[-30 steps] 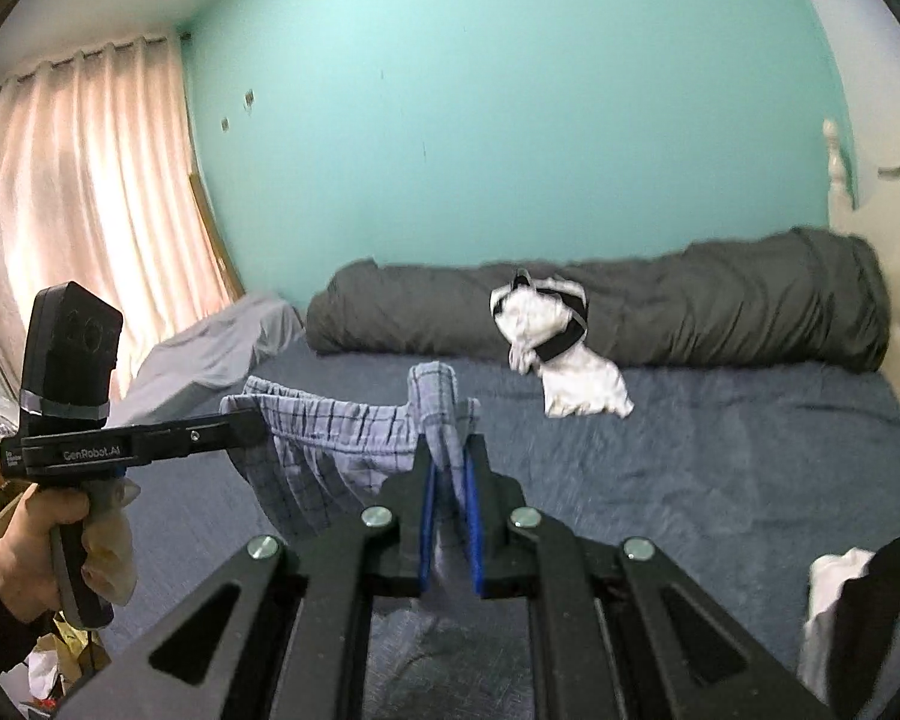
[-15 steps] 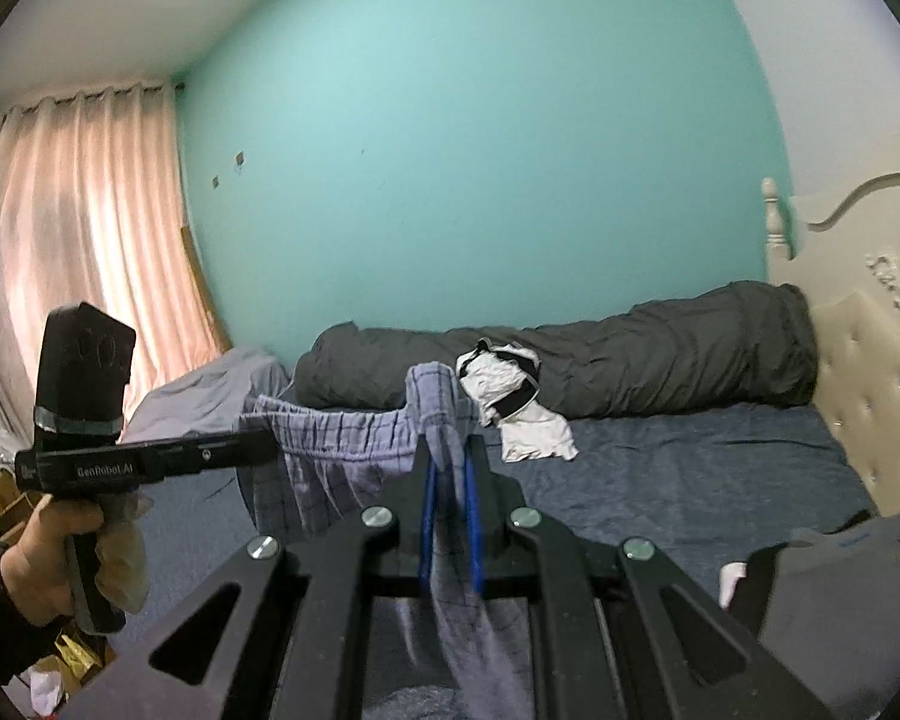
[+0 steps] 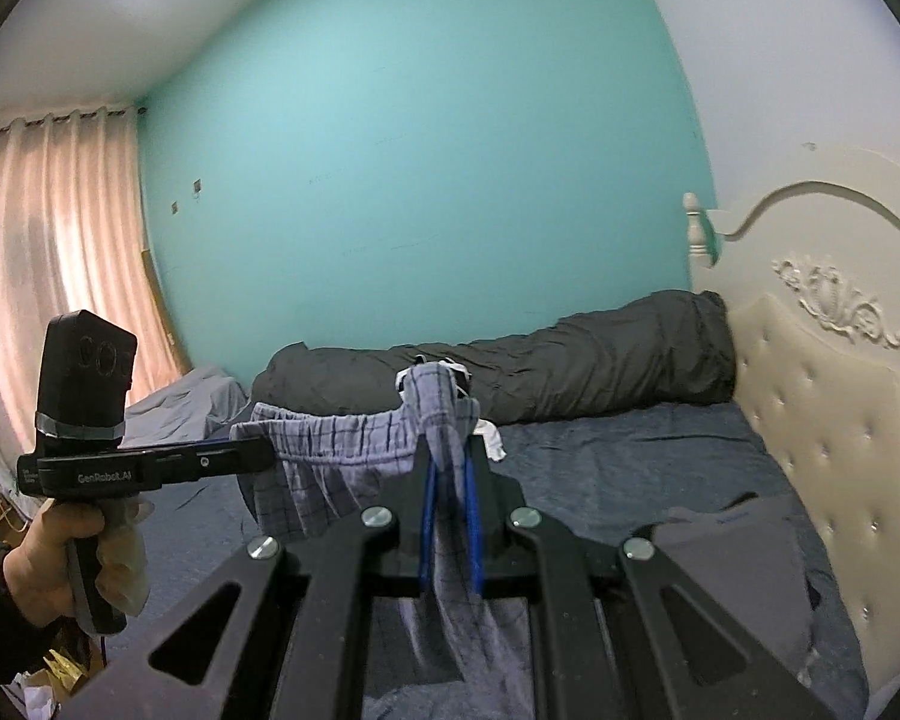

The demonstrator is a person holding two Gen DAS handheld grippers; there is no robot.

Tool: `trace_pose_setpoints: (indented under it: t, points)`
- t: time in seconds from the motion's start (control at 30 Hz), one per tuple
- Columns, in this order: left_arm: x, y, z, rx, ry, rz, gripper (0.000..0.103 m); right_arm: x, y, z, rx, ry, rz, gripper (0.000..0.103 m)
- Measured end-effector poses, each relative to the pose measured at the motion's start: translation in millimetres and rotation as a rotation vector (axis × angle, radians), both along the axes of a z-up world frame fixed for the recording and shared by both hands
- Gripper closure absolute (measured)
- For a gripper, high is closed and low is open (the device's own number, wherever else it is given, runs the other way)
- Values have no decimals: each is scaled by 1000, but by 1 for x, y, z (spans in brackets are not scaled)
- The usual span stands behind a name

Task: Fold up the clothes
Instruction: 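Lift the shorts with both tools and carry them toward the folded clothes stack, then lower the held shorts onto the folded clothes stack with both tools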

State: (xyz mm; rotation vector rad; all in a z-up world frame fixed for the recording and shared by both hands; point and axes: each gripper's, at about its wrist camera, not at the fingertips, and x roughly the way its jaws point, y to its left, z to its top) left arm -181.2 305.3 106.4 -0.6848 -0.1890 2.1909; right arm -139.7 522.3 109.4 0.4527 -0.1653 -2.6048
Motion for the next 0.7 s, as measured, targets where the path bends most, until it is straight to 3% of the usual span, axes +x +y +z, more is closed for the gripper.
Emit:
trace_pose_setpoints:
  t: [0.7]
  points:
    - [0, 146, -19, -42, -53, -145, 88, 12, 132, -16, 10, -53, -156, 95]
